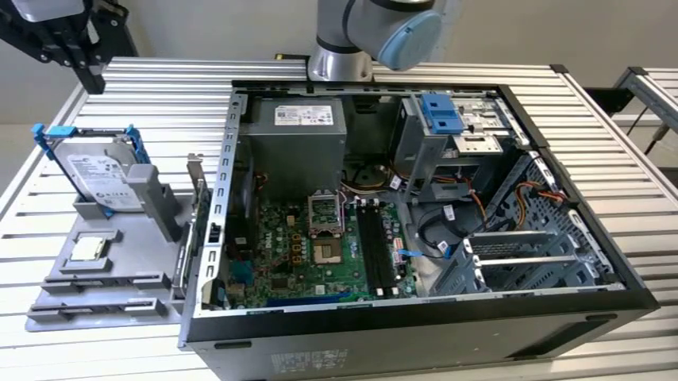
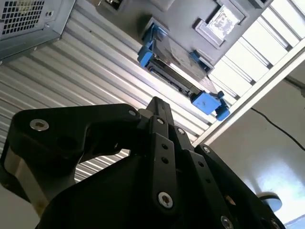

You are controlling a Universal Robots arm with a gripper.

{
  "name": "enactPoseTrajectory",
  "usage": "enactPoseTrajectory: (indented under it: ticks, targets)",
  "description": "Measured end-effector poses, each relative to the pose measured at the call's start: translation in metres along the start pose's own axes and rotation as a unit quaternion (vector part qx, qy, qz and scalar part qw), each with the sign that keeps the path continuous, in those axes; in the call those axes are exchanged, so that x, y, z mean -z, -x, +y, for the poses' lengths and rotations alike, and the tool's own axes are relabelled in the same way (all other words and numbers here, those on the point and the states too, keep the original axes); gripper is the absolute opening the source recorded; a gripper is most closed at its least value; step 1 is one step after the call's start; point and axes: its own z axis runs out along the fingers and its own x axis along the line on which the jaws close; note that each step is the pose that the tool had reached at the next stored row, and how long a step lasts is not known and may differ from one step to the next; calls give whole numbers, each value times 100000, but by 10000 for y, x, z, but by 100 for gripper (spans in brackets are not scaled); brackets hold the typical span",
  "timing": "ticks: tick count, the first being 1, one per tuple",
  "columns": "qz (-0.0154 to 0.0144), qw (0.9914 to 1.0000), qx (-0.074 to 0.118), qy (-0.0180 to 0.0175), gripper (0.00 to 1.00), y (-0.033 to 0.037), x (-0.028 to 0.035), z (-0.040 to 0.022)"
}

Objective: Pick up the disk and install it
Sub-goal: 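Reach for the disk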

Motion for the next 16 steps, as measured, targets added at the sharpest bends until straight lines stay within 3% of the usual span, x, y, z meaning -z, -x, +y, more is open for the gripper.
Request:
enactPoseTrajectory:
  ticks: [16]
  targets:
    - [95, 99999, 409, 5, 0, -502, -64, 87]
